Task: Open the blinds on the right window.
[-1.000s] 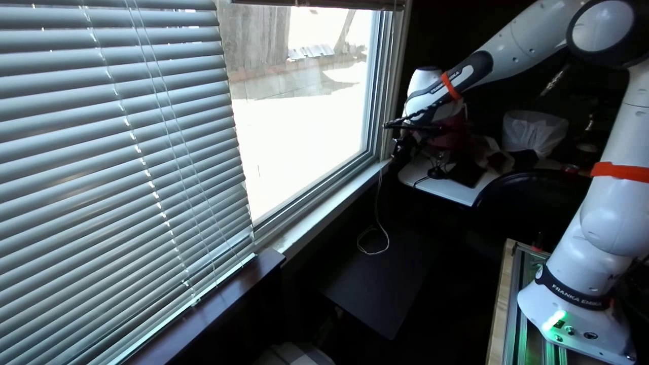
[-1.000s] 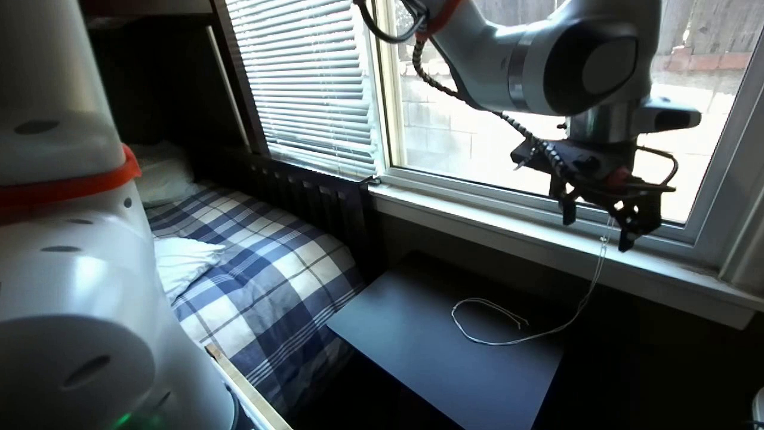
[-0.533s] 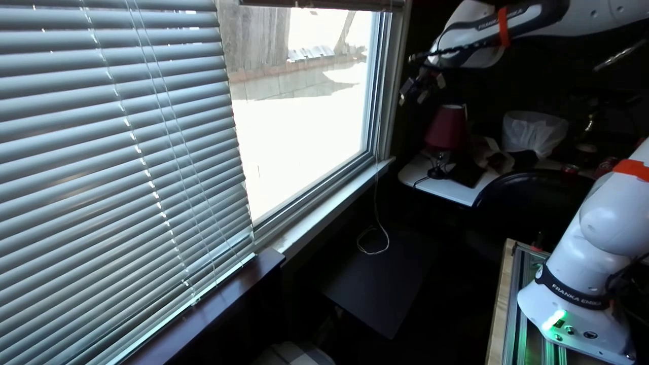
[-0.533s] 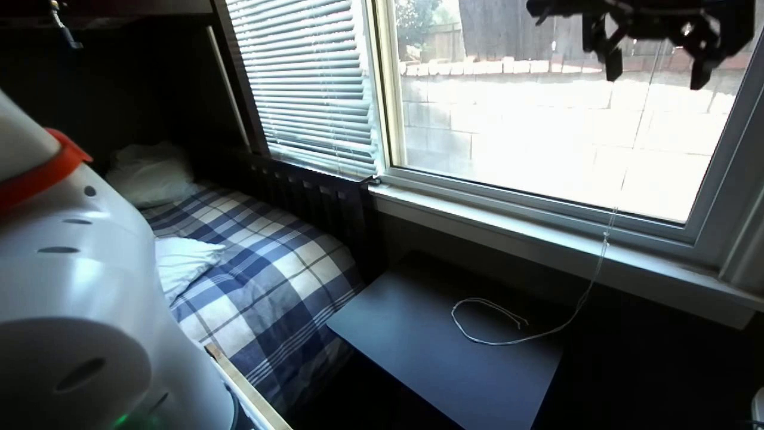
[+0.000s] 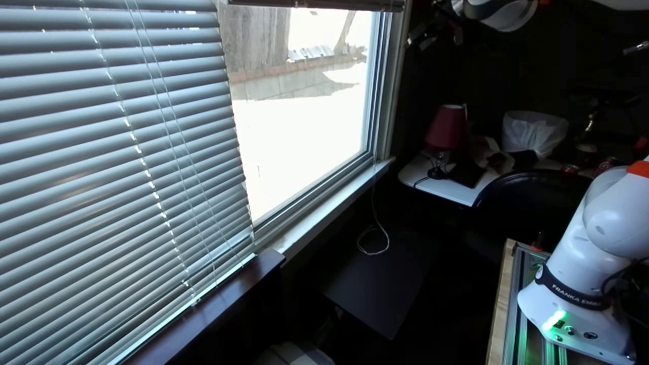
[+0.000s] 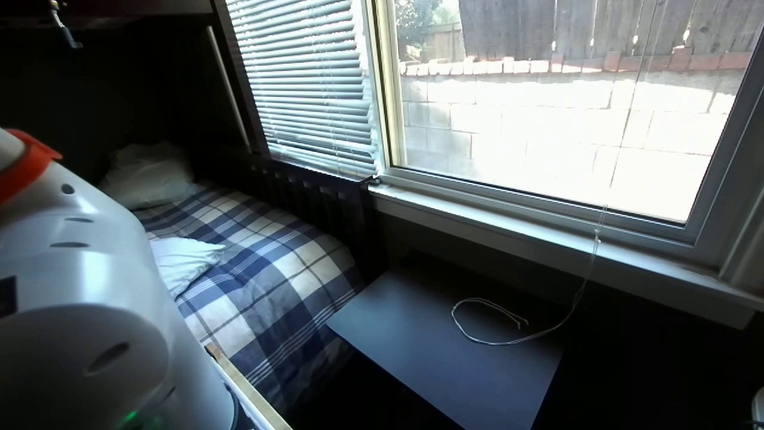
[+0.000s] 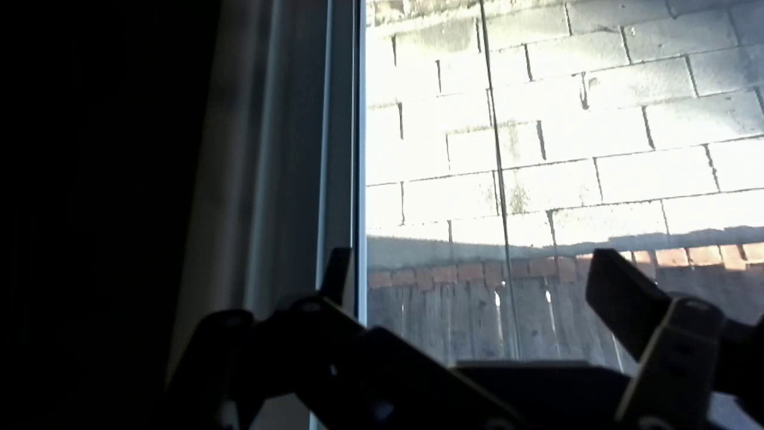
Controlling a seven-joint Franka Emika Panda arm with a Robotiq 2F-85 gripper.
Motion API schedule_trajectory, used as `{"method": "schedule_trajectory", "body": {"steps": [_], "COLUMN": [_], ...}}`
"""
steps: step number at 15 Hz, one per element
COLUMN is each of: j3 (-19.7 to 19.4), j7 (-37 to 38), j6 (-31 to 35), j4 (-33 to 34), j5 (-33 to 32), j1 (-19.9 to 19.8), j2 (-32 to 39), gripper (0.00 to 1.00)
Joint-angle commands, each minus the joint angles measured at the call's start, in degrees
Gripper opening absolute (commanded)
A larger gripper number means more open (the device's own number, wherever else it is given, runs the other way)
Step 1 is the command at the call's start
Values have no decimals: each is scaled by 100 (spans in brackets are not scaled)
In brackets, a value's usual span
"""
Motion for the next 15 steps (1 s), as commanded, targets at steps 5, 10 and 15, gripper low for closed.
{"method": "schedule_trajectory", "body": {"steps": [5, 10, 15], "j3": [-521, -861, -1068], "j7": [-914, -1306, -1672], "j6": [1290, 1742, 1773], "j4": [516, 832, 1029], "j5": [787, 1256, 1599], "j1": [911, 1337, 1582], "j2": [492, 883, 1108], "gripper": [100, 74, 35]}}
